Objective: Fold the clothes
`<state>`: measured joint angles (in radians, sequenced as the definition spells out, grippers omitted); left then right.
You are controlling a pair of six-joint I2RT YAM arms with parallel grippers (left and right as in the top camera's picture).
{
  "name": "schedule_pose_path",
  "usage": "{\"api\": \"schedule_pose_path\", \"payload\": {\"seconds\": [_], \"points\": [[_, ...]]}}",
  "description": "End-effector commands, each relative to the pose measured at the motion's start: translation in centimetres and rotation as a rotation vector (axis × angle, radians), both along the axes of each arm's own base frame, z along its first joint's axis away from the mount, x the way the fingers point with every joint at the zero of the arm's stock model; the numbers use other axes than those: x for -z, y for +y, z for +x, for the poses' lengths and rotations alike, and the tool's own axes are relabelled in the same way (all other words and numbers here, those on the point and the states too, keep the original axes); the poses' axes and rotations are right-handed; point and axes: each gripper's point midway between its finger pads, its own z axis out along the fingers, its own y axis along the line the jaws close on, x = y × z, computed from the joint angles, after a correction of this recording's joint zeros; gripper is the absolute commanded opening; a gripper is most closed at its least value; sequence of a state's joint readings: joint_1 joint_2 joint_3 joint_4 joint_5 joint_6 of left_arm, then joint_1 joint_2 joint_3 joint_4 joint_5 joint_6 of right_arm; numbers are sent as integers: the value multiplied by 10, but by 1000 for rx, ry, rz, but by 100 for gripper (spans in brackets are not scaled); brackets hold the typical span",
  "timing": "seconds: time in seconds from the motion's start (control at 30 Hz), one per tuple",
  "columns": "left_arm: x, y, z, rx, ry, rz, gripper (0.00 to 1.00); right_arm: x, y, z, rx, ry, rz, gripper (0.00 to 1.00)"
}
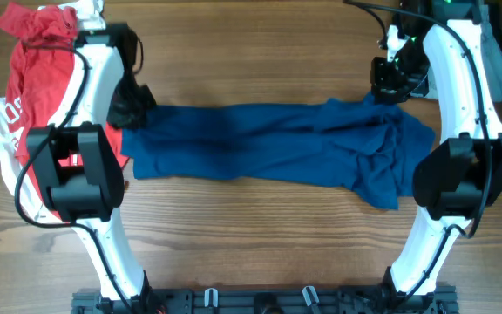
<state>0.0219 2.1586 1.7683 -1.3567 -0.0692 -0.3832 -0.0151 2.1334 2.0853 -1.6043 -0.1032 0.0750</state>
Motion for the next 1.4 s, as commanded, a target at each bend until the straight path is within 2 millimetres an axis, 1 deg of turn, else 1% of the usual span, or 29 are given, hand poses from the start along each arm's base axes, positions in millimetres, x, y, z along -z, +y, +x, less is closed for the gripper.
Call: {"api": "schedule_pose_path", "payload": {"seconds": [0.0, 0.1, 0.2, 0.37, 0.43, 0.5, 0.53, 0.57, 0.6, 0.63, 0.67, 0.7, 0.73, 0.77, 0.8, 0.83, 0.9, 1.0, 1.1, 1.17, 1.23, 1.3, 1.37], "points": [[22, -1, -24, -30, 65, -18, 4, 7, -6, -17, 11, 51, -25, 4], [33, -1, -30, -30, 74, -18, 4, 17, -3, -28, 18, 104, -12, 4], [35, -1, -27, -30, 63, -18, 4, 27, 0, -45, 19, 166, 5, 4], [37, -1, -19, -29, 29, -17, 4, 54, 0, -86, 21, 322, -1, 4], [38, -1, -17, -29, 18, -17, 4, 67, -8, -101, 52, 378, -57, 4], [38, -1, -15, -29, 12, -17, 4, 77, -14, -106, 73, 392, -93, 4], [38, -1, -14, -29, 8, -17, 8, 83, -17, -104, 86, 374, -95, 4], [38, -1, -13, -29, 4, -17, 16, 86, -19, -99, 106, 353, -98, 7], [38, -1, -13, -29, 3, -17, 21, 87, -21, -94, 116, 334, -97, 16], [38, -1, -13, -28, 1, -17, 32, 90, -23, -86, 125, 300, -95, 27], [38, -1, -13, -28, 0, -17, 50, 91, -25, -79, 130, 271, -94, 43], [38, -1, -12, -25, -1, -17, 62, 92, -27, -72, 135, 243, -93, 54], [39, -1, -11, -25, -4, -17, 69, 92, -28, -67, 137, 220, -92, 60], [39, 0, -10, -26, -9, -16, 79, 91, -29, -58, 141, 185, -92, 66], [39, 0, -9, -26, -15, -16, 86, 89, -29, -50, 142, 155, -91, 70], [39, 0, -7, -27, -21, -16, 87, 87, -30, -43, 145, 132, -91, 72], [39, 3, -5, -34, -31, -17, 95, 77, -31, -24, 147, 63, -89, 73], [30, 7, -6, -55, -24, -28, 98, 55, -29, 2, 123, -37, -66, 75], [8, 7, -9, -72, -22, -59, 98, 31, -20, 22, 76, -120, -7, 77], [-15, 3, -9, -50, -54, -82, 99, 15, -19, 31, 77, -165, 4, 79], [-36, -5, -6, -21, -111, -122, 100, 4, -18, 38, 76, -197, 11, 80], [-54, -7, -3, -9, -172, -129, 100, -1, -13, 44, 74, -226, 41, 81], [-67, -6, 1, 58, -224, -130, 100, -3, -6, 50, 54, -251, 85, 81]]}}
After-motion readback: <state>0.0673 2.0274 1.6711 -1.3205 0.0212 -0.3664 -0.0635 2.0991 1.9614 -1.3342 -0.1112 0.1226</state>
